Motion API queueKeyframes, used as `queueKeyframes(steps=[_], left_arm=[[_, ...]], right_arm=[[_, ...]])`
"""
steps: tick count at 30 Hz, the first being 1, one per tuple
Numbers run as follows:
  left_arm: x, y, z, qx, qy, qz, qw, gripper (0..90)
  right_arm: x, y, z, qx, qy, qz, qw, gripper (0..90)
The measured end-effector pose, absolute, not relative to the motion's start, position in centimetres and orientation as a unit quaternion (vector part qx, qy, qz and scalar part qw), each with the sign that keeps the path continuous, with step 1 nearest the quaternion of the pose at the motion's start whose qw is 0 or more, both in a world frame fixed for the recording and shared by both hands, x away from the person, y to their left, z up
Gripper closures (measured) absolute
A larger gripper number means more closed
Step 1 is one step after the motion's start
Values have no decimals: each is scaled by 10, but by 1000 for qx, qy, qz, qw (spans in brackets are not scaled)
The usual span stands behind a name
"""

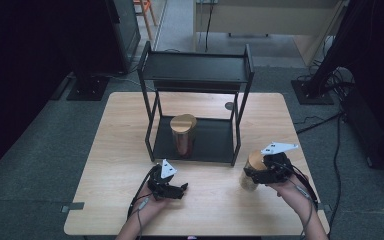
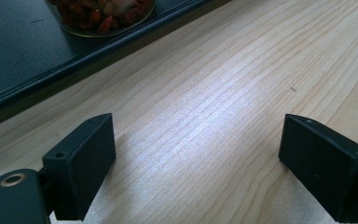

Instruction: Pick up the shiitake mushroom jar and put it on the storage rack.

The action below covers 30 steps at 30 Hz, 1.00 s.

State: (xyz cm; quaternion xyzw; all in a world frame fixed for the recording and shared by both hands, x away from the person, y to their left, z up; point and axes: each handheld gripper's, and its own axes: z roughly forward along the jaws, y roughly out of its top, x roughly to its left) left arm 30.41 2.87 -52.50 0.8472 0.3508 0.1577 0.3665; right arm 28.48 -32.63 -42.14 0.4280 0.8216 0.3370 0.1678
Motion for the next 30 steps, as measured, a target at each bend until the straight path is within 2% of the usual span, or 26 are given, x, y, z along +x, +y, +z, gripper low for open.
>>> queueKeyframes(steps=[14,30], left_arm=[[304,29,-525,847,351,157,366,112],[304,29,-525,847,351,157,366,112]], right_arm=[[284,-320,-410,429,819,337,177,248],[288,-308,-409,430,816,353,157,248]])
